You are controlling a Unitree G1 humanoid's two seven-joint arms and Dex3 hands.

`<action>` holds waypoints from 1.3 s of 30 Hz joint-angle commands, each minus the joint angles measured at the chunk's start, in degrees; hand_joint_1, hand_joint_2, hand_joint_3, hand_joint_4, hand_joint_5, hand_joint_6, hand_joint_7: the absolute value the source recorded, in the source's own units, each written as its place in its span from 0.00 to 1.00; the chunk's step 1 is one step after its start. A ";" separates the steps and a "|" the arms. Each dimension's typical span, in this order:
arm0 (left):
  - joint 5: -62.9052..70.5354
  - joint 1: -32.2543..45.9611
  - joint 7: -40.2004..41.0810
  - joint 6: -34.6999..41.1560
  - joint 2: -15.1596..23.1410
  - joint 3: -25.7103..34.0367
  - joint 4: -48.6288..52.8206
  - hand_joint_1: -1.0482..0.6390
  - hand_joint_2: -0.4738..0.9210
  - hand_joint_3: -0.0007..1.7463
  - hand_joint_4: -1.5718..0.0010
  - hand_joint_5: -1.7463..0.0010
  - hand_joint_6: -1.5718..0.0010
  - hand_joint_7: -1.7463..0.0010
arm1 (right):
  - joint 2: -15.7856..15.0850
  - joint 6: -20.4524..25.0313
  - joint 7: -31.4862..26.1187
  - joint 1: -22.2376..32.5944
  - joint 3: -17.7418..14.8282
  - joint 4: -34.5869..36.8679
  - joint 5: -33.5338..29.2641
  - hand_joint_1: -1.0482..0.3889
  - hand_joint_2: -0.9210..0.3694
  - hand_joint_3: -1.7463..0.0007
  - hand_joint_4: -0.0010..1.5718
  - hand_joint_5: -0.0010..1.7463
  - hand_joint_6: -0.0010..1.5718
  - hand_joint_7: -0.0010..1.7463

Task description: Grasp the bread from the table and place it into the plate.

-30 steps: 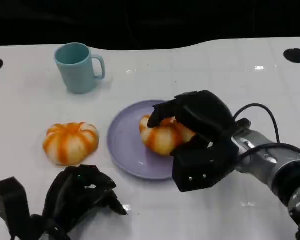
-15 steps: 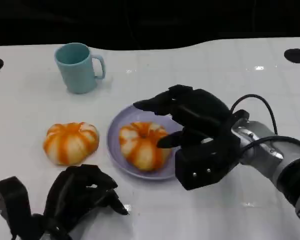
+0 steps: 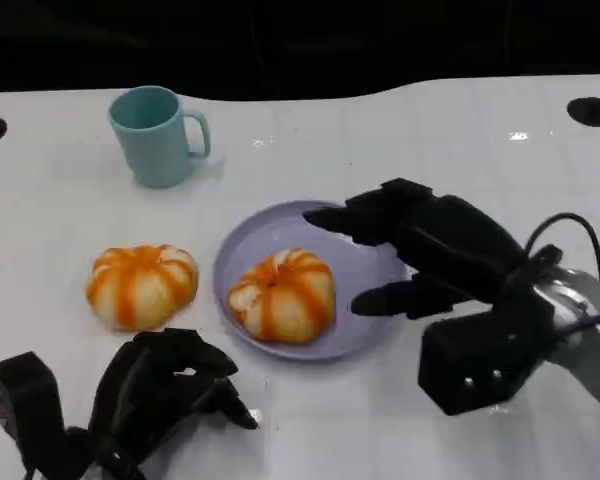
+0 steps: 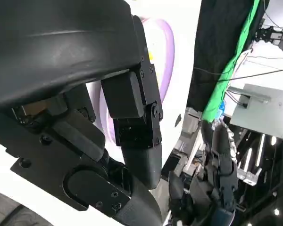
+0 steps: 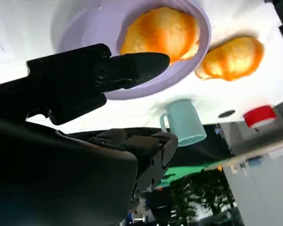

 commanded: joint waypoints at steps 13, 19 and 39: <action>-0.15 -0.07 0.67 0.37 0.64 0.15 0.11 0.00 0.83 0.00 0.00 0.64 0.00 0.87 | -5.99 -7.74 1.75 18.78 -12.81 -14.01 14.10 0.54 0.00 0.96 0.27 0.60 0.43 0.15; -0.07 0.05 0.92 0.72 0.47 0.05 -0.40 0.00 0.83 0.00 0.00 0.64 0.00 0.87 | -5.94 -11.68 1.77 23.32 -15.88 -14.92 16.78 0.67 0.26 0.58 0.36 0.78 0.36 0.59; -0.45 0.22 0.57 1.30 0.40 0.02 -0.94 0.00 0.83 0.00 0.00 0.65 0.00 0.87 | -5.08 -9.55 4.02 37.21 -18.38 -21.10 18.93 0.66 0.33 0.28 0.44 1.00 0.31 0.92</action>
